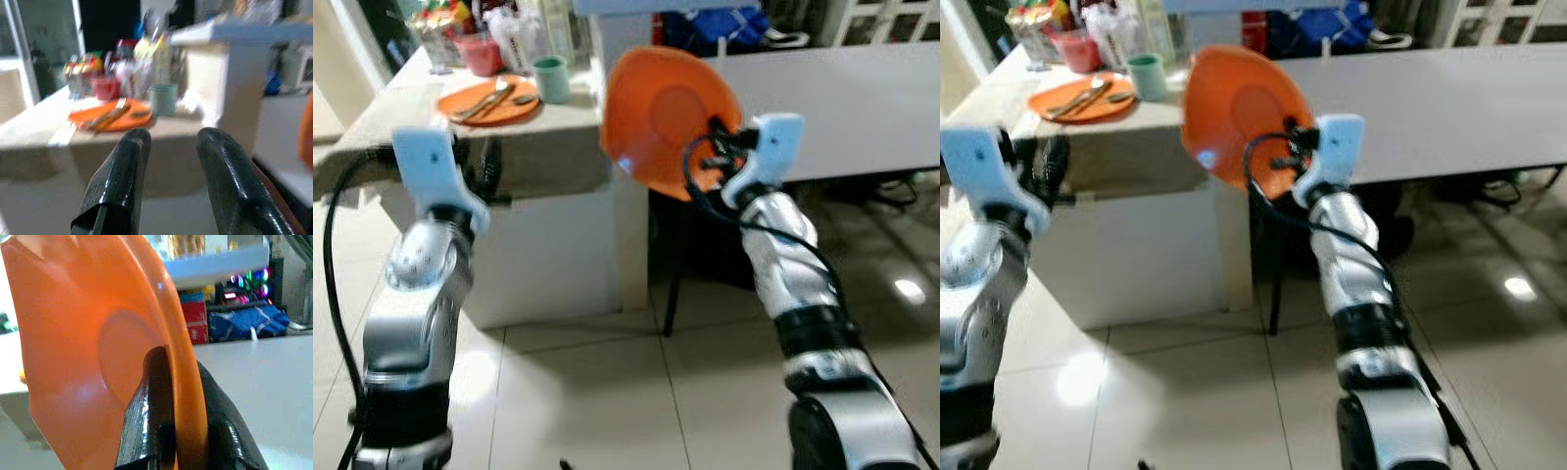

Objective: Setting the table

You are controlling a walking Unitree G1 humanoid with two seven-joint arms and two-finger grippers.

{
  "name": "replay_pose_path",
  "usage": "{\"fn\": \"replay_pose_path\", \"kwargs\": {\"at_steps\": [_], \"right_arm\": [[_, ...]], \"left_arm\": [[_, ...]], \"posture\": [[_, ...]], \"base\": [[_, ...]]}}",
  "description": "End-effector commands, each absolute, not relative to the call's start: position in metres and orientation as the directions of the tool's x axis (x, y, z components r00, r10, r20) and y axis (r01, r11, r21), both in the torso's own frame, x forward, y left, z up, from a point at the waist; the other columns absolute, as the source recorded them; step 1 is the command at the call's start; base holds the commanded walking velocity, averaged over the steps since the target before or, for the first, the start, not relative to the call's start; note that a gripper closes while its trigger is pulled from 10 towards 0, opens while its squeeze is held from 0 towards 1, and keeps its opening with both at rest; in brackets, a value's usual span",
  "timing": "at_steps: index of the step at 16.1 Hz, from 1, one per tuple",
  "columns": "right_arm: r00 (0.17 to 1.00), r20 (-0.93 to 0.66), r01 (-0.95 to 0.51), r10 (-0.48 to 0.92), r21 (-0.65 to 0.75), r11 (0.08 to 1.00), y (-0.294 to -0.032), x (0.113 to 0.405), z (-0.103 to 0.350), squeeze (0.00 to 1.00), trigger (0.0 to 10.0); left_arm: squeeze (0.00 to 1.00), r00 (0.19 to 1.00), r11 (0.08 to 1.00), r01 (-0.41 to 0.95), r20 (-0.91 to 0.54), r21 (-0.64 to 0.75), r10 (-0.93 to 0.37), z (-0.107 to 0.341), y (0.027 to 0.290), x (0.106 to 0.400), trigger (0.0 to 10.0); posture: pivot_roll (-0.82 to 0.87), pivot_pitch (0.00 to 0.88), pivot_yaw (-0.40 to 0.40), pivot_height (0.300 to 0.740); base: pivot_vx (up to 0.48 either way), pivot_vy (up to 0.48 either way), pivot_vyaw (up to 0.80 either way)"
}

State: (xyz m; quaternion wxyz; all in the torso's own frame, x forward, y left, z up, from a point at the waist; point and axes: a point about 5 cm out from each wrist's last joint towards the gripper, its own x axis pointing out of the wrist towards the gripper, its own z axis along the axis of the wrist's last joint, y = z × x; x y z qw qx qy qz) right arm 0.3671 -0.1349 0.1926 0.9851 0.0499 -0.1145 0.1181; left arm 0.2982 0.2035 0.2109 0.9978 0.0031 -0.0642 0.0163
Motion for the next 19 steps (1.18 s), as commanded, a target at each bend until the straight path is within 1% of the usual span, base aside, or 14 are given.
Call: {"fn": "replay_pose_path", "kwargs": {"at_steps": [1, 2, 4, 5, 6, 8, 10, 11, 13, 14, 16, 17, 19], "right_arm": [[0.945, 0.262, -0.217, 0.196, 0.053, 0.975, -0.146, 0.365, 0.198, 0.0, 0.0], [0.951, 0.253, -0.188, 0.18, 0.006, 0.982, -0.158, 0.361, 0.194, 0.0, 0.0], [0.965, 0.219, -0.141, 0.147, -0.039, 0.989, -0.177, 0.352, 0.183, 0.0, 0.0], [0.977, 0.18, -0.097, 0.112, -0.091, 0.991, -0.196, 0.338, 0.168, 0.0, 0.0], [0.979, 0.172, -0.089, 0.109, -0.119, 0.989, -0.2, 0.332, 0.164, 0.0, 0.0], [0.986, 0.152, -0.056, 0.073, -0.113, 0.992, -0.205, 0.317, 0.153, 0.0, 0.0], [0.986, 0.143, -0.067, 0.081, -0.101, 0.993, -0.196, 0.305, 0.147, 0.0, 0.0], [0.986, 0.122, -0.099, 0.109, -0.088, 0.991, -0.187, 0.297, 0.14, 0.0, 0.0], [0.986, 0.1, -0.129, 0.136, -0.072, 0.989, -0.177, 0.288, 0.134, 0.0, 0.0], [0.983, 0.066, -0.169, 0.171, -0.027, 0.985, -0.163, 0.278, 0.126, 0.0, 0.0], [0.979, 0.043, -0.198, 0.198, -0.002, 0.98, -0.156, 0.273, 0.123, 0.0, 0.0], [0.978, 0.018, -0.208, 0.207, 0.041, 0.977, -0.152, 0.273, 0.118, 0.0, 0.0], [0.978, 0.009, -0.208, 0.208, 0.053, 0.977, -0.151, 0.273, 0.117, 0.0, 0.0]], "left_arm": [[0.0, 0.99, 1.0, -0.016, 0.141, 0.014, 0.014, 0.215, 0.198, 0.297, 10.0], [0.0, 0.993, 1.0, -0.001, 0.114, 0.003, 0.0, 0.21, 0.197, 0.294, 10.0], [0.0, 0.997, 1.0, -0.005, 0.076, -0.003, 0.005, 0.202, 0.202, 0.287, 10.0], [0.0, 0.998, 0.999, -0.038, 0.045, 0.001, 0.038, 0.193, 0.213, 0.278, 10.0], [0.0, 0.998, 0.999, -0.046, 0.041, 0.002, 0.046, 0.191, 0.216, 0.275, 10.0], [0.0, 0.999, 0.999, -0.051, 0.018, 0.001, 0.051, 0.179, 0.216, 0.266, 10.0], [0.0, 0.998, 0.998, -0.065, -0.012, -0.018, 0.065, 0.164, 0.217, 0.254, 10.0], [0.0, 0.996, 0.995, -0.084, -0.046, -0.054, 0.082, 0.15, 0.221, 0.243, 10.0], [0.0, 0.993, 0.988, -0.101, -0.073, -0.114, 0.093, 0.135, 0.223, 0.23, 10.0], [0.0, 0.987, 0.985, -0.118, -0.121, -0.125, 0.103, 0.114, 0.223, 0.213, 10.0], [0.0, 0.987, 0.986, -0.096, -0.142, -0.139, 0.076, 0.109, 0.217, 0.209, 10.0], [0.0, 0.989, 0.984, -0.09, -0.129, -0.157, 0.069, 0.11, 0.215, 0.212, 10.0], [0.0, 0.991, 0.983, -0.078, -0.12, -0.167, 0.058, 0.11, 0.212, 0.215, 10.0]], "posture": [[-0.08, 0.0, 0.068, 0.74], [-0.08, 0.0, 0.073, 0.74], [-0.08, 0.0, 0.077, 0.74], [-0.09, 0.0, 0.078, 0.74], [-0.09, 0.0, 0.078, 0.74], [-0.1, 0.0, 0.081, 0.74], [-0.1, 0.0, 0.085, 0.74], [-0.11, 0.0, 0.088, 0.74], [-0.11, 0.0, 0.089, 0.74], [-0.11, 0.0, 0.089, 0.74], [-0.11, 0.0, 0.084, 0.74], [-0.12, 0.0, 0.082, 0.74], [-0.12, 0.0, 0.082, 0.74]], "base": [[0.48, 0.0, 0.0], [0.0, 0.0, 0.0], [0.0, 0.0, 0.0], [0.0, 0.0, 0.0], [0.0, 0.0, 0.0], [0.0, 0.0, 0.0], [0.0, 0.0, 0.0], [0.0, 0.0, 0.0], [0.0, 0.0, 0.0], [0.0, 0.0, 0.0], [0.0, 0.0, 0.0], [0.0, 0.0, 0.0], [0.0, 0.0, 0.0]]}}
